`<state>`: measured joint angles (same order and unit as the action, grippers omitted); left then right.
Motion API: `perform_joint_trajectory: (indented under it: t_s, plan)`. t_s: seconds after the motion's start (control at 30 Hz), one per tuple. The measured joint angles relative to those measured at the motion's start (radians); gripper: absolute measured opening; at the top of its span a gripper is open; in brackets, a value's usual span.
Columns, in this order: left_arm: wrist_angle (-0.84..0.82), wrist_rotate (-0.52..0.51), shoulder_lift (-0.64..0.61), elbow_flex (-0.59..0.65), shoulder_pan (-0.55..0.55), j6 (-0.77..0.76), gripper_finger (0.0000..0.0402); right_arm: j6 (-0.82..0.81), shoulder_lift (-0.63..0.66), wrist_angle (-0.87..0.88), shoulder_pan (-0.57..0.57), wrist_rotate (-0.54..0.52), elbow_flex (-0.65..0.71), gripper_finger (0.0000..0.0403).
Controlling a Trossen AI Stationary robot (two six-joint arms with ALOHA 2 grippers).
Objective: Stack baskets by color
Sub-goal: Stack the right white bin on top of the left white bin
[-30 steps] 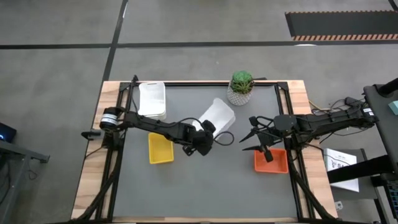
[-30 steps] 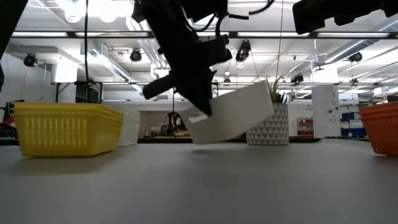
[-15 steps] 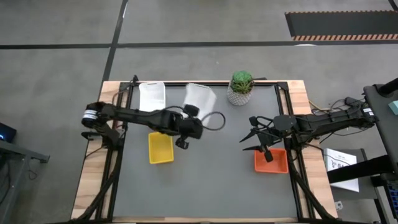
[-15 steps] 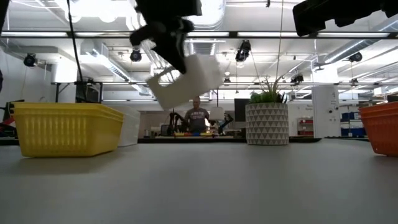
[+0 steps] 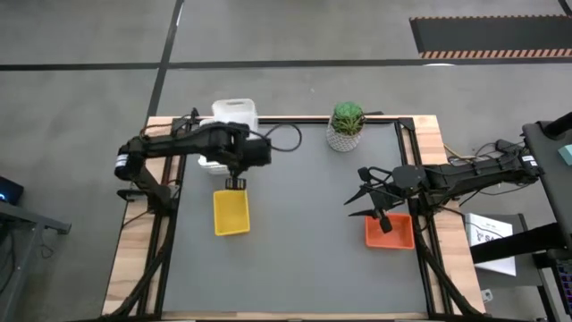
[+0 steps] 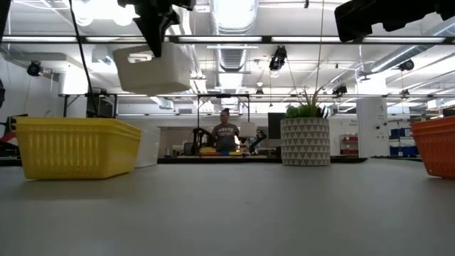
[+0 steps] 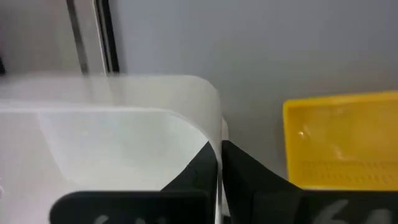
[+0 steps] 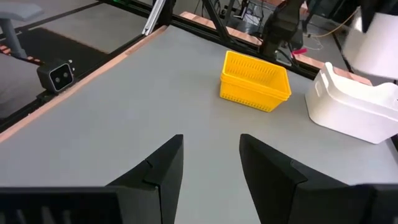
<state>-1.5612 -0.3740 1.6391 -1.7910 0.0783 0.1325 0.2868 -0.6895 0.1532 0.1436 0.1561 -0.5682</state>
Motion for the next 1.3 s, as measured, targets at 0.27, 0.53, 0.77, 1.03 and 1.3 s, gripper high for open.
perform_joint_trajectory:
  t_s: [0.27, 0.53, 0.77, 1.03, 1.3]
  plan:
    - [-0.009, 0.033, -0.027, 0.058, 0.151, 0.068, 0.0000, 0.000, -0.001, 0.000, 0.000, 0.000, 0.000, 0.0151]
    - [-0.010, 0.055, -0.079, 0.186, 0.255, 0.087, 0.0000, 0.003, -0.001, 0.001, 0.000, 0.000, 0.008, 0.0151]
    - [0.011, 0.084, -0.084, 0.272, 0.287, 0.141, 0.0000, 0.002, -0.001, 0.000, 0.000, 0.000, 0.010, 0.0151]
    - [0.058, 0.095, -0.084, 0.345, 0.306, 0.147, 0.0000, 0.001, -0.001, 0.000, 0.000, 0.000, 0.010, 0.0151]
    - [0.140, 0.135, -0.083, 0.399, 0.309, 0.169, 0.0000, 0.001, -0.001, 0.000, 0.000, 0.000, 0.010, 0.0151]
